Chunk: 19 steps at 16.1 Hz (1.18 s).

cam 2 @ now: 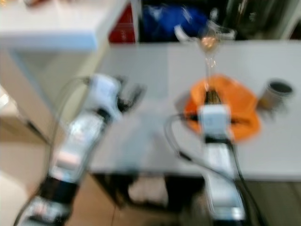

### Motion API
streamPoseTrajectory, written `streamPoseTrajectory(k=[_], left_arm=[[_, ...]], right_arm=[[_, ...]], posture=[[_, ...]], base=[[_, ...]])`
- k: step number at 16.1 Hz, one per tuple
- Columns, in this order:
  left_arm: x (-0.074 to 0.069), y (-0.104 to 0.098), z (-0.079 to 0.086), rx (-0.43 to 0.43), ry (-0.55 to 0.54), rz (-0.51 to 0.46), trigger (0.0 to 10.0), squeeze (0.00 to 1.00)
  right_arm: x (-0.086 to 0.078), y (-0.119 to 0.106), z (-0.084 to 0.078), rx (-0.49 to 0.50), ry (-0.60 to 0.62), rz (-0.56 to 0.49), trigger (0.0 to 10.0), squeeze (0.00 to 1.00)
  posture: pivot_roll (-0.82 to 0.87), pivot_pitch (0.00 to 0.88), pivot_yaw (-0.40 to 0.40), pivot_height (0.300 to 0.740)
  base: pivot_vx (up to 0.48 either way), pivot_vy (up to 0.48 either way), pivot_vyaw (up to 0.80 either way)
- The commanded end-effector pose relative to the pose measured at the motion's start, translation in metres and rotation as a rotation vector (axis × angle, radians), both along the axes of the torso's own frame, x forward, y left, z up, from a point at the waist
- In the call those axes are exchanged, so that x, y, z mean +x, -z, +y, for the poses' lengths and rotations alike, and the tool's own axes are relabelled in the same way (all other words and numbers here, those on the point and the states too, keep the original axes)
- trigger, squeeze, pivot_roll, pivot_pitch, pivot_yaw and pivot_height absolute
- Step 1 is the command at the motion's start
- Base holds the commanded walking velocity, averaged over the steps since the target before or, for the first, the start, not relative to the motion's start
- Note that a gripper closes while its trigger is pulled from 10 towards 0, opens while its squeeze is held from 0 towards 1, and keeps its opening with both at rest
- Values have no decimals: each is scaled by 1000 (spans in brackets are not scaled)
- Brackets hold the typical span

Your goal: Setting the table

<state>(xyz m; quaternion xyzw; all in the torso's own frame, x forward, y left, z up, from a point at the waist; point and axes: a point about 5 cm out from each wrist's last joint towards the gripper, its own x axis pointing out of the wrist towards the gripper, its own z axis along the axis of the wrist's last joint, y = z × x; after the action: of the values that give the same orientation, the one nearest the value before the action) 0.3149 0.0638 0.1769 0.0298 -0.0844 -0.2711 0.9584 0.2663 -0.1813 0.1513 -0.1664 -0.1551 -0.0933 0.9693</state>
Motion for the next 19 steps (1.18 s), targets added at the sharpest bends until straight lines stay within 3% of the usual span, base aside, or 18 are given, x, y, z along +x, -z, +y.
streamPoseTrajectory(k=[1,4,7,10,15,19], left_arm=[[3,-2,14,13,-46,-7,10000,0],[2,-2,14,12,-44,-6,10000,0],[0,-2,16,26,-29,0,10000,0],[-8,2,24,78,-5,47,10000,0],[-26,6,33,96,0,86,10000,0],[-37,7,39,112,-5,115,10000,0]], right_arm=[[1,-4,11,25,-40,-16,0,0],[7,0,10,101,-37,19,0,0],[23,0,9,222,-31,54,0,0],[36,21,12,286,-24,145,0,0],[41,38,10,306,-5,231,0,0],[36,53,18,337,-19,291,0,0]], posture=[[8,0,79,740],[12,0,85,740],[31,0,106,740],[75,0,127,740],[105,0,106,740],[125,0,102,740]], base=[[0,0,0],[0,0,0],[0,0,0],[0,0,0],[0,0,0],[0,0,0]])
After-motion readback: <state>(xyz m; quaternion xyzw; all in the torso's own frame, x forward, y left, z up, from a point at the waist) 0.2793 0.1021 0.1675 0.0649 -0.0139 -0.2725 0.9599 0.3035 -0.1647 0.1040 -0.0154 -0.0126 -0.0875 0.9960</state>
